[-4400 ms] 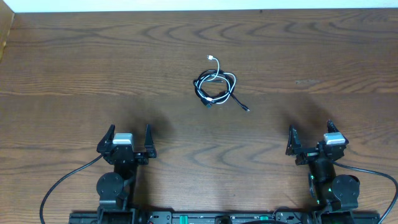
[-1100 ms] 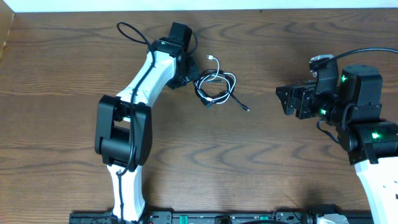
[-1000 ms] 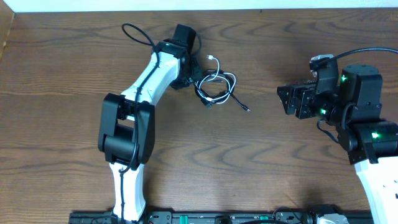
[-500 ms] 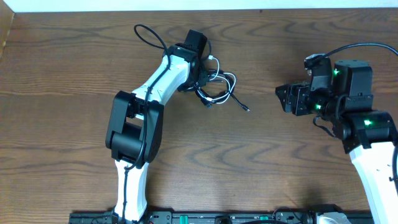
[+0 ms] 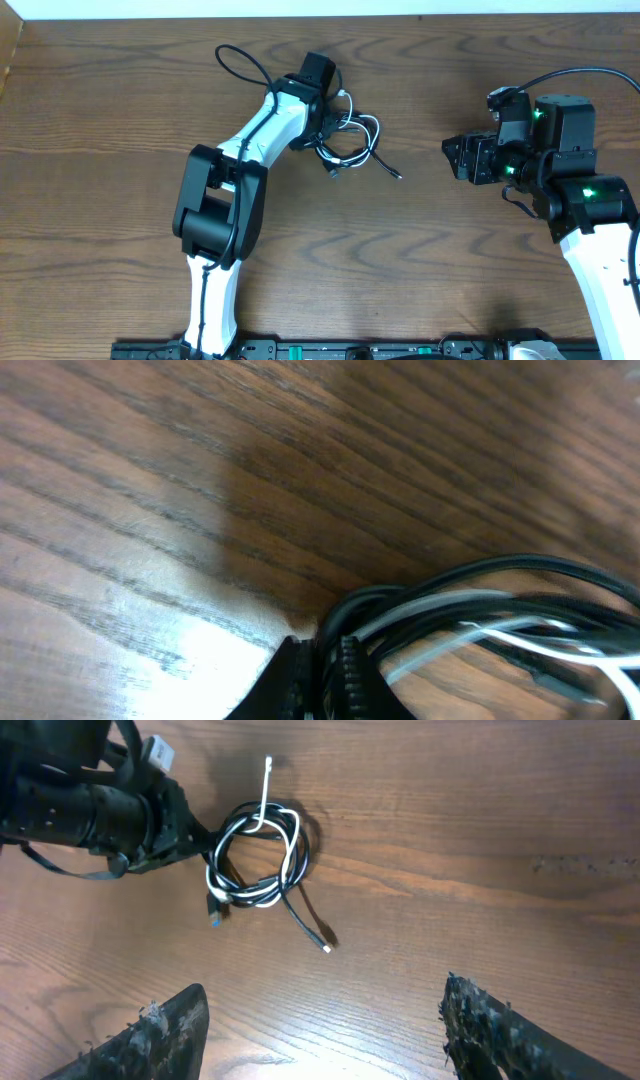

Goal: Untangle cables
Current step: 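Move the left gripper to the cable bundle and grasp the black cable, then lift the bundle with the left gripper and bring the right gripper toward it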

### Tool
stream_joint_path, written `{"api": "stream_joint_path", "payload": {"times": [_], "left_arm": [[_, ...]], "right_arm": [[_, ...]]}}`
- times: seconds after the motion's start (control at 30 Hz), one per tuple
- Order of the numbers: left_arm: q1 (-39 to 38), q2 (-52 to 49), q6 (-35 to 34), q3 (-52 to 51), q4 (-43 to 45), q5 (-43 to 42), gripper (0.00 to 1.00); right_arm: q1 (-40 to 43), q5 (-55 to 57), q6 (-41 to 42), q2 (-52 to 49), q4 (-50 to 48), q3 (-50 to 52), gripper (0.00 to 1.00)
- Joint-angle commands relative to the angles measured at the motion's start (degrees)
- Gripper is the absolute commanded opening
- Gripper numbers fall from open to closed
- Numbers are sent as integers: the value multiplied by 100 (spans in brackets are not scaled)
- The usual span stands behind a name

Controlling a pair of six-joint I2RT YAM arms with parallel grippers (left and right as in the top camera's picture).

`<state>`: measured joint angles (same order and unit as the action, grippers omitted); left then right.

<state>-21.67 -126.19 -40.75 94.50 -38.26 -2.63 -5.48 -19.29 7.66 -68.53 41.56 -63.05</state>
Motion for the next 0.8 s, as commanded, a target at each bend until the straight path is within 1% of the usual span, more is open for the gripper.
{"api": "stream_joint_path", "payload": {"times": [0.0,0.17,0.33,0.4,0.47,0.57,0.67,0.77], "left_arm": [[-28,-199,-52,-81,-24,74,8],[-24,-149,-44,-79,-17,37,8],[4,586,741,-74,46,-568,7],[-2,984,1185,-74,105,-896,7],[-28,1392,1580,-74,136,-1244,7],[-87,1902,1965,-74,129,-1467,8],[-129,2238,2378,-74,125,-1849,7],[-136,2391,2487,-74,129,-2391,7]], "right_arm": [[13,28,66,-11,7,-122,71],[13,24,70,-11,-7,-122,71],[13,-304,116,-11,-190,-122,69],[13,-413,184,-11,-306,-122,68],[13,-426,369,-11,-433,-122,66],[13,-426,713,-11,-616,-122,61],[13,-426,1113,-24,-802,-122,57],[13,-431,1635,-103,-1008,-122,52]]}}
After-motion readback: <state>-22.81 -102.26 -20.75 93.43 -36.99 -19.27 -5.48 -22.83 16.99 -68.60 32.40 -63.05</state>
